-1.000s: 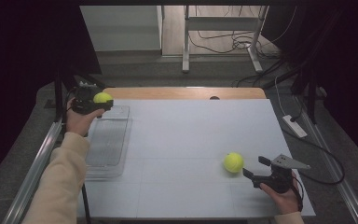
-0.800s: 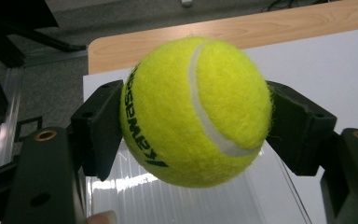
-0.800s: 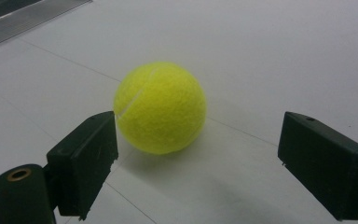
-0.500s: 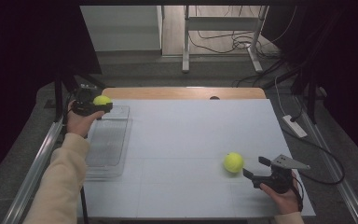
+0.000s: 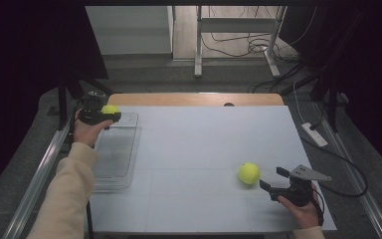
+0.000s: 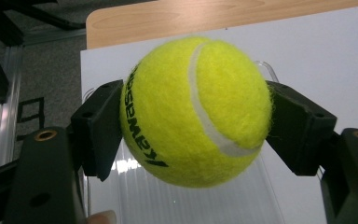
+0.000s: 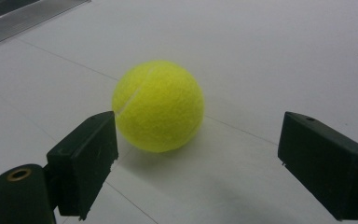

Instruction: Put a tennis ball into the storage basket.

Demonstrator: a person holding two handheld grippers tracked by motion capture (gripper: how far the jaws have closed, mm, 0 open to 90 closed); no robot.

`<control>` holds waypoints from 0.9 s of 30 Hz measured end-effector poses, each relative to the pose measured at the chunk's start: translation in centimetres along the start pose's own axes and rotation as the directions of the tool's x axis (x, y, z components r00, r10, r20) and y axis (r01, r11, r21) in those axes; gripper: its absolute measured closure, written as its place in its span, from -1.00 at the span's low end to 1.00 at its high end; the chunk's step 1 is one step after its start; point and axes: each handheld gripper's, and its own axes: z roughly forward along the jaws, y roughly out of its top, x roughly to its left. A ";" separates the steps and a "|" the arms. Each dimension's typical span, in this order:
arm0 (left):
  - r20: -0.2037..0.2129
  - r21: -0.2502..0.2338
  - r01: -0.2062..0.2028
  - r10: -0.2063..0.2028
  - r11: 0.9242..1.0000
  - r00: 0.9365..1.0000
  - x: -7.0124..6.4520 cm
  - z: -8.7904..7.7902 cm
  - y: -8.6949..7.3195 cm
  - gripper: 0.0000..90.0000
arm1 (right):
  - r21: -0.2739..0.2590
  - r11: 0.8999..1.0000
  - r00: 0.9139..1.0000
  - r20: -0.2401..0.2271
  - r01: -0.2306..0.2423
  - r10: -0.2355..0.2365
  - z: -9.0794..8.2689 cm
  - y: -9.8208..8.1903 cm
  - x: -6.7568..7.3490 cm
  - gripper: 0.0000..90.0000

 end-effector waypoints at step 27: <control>-0.040 0.083 -0.002 0.005 0.997 0.999 0.4 2.3 -1.0 -0.41 | 0.007 1.000 1.000 -0.001 0.004 -0.004 0.2 -0.1 0.0 -0.73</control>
